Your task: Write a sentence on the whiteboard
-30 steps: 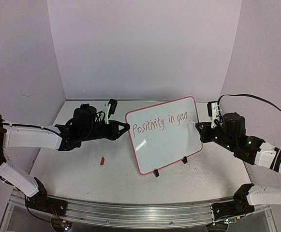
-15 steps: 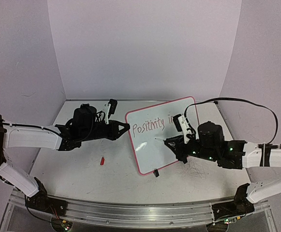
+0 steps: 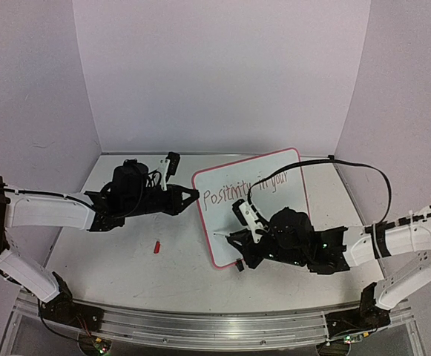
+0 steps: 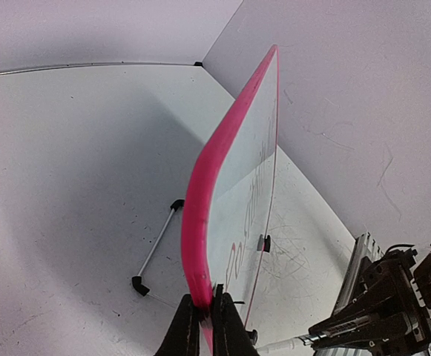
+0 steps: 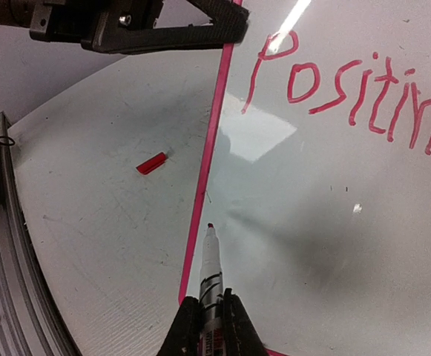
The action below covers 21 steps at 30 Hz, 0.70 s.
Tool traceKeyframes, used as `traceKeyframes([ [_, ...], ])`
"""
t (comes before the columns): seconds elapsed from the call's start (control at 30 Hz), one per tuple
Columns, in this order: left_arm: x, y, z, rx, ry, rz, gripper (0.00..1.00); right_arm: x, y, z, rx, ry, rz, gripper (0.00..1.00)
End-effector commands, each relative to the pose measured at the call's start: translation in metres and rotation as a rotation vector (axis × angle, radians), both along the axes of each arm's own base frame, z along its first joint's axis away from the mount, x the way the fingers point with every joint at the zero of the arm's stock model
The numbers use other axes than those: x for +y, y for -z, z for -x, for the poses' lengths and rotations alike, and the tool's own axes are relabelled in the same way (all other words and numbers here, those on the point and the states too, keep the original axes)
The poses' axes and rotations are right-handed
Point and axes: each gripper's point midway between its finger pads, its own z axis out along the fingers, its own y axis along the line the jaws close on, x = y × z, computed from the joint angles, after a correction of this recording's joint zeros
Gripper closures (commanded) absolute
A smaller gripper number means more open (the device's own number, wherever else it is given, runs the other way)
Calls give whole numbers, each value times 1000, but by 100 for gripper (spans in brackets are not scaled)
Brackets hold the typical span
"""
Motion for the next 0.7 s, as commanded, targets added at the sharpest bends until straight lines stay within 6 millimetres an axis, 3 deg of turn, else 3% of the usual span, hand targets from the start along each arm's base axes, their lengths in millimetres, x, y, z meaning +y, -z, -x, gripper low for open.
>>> traceKeyframes([
  [0.0,1,-1,-13,-40,-43,-39,100,4,-32,-21,-74,121,-97,100],
  [0.17,2,-2,-12,-41,-44,-39,100,-7,-29,-27,-75,189,-111,100],
  [0.67,1,-2,-12,-43,-42,-40,100,-4,-19,-29,-62,198,-96,100],
])
